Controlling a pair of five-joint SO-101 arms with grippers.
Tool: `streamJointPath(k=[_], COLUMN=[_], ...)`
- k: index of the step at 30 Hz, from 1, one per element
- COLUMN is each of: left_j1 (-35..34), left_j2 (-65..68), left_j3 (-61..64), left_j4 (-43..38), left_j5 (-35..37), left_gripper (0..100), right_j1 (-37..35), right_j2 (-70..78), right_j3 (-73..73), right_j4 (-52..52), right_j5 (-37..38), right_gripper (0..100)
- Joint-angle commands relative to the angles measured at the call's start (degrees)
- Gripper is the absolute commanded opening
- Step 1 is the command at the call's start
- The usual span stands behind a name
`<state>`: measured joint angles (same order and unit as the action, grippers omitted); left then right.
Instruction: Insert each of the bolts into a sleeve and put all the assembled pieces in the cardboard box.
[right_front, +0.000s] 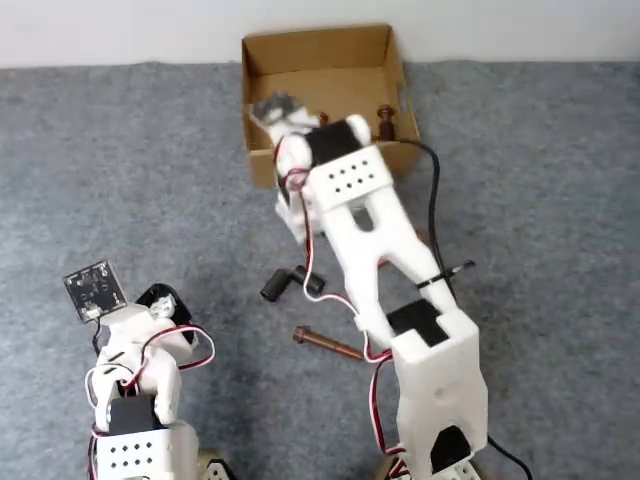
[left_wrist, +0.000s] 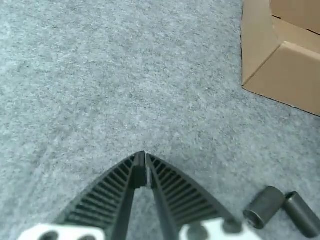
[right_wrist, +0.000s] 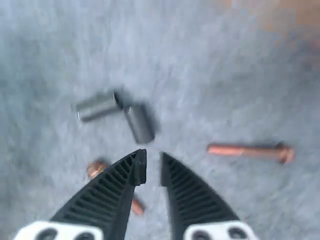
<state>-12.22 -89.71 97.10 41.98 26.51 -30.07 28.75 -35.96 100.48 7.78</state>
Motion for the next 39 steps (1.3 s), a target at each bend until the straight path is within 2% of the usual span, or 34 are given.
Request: streamJointPath(k=[1,12,18,20,24,26,28,39], left_j1=[-0.53,-0.53,-0.62,-0.62,-0.62,-0.62,-0.62,-0.35], left_j2=[-0.09,0.0,0.0,0.0,0.0,0.0,0.0,0.09], left_j3=[-0.31,-0.31,-0.31,-0.31,-0.31,-0.31,-0.31,-0.31], left_j4=[0.35,0.35,0.35,0.35,0.35,0.35,0.35,0.44], left_j5=[0.62,0.62,0.62,0.62,0.62,0.62,0.62,0.62], left_gripper=[0,0,0,0,0,0,0,0], right_j1=[-1.54,-5.05,-5.23,-5.23,-5.23,-5.05,-4.97,-4.79], right_j2=[-3.12,10.07,15.78,17.89,21.14,21.58,21.05,7.16], right_j3=[3.34,3.6,3.6,3.6,3.6,3.6,3.52,2.2], right_j4=[1.36,-7.6,-9.27,-9.8,-10.07,-9.8,-9.71,-2.68], right_j5=[0.44,6.24,6.42,6.42,6.24,6.07,5.8,-8.35], right_gripper=[17.7,19.0,18.9,16.3,0.2,2.7,0.5,0.9])
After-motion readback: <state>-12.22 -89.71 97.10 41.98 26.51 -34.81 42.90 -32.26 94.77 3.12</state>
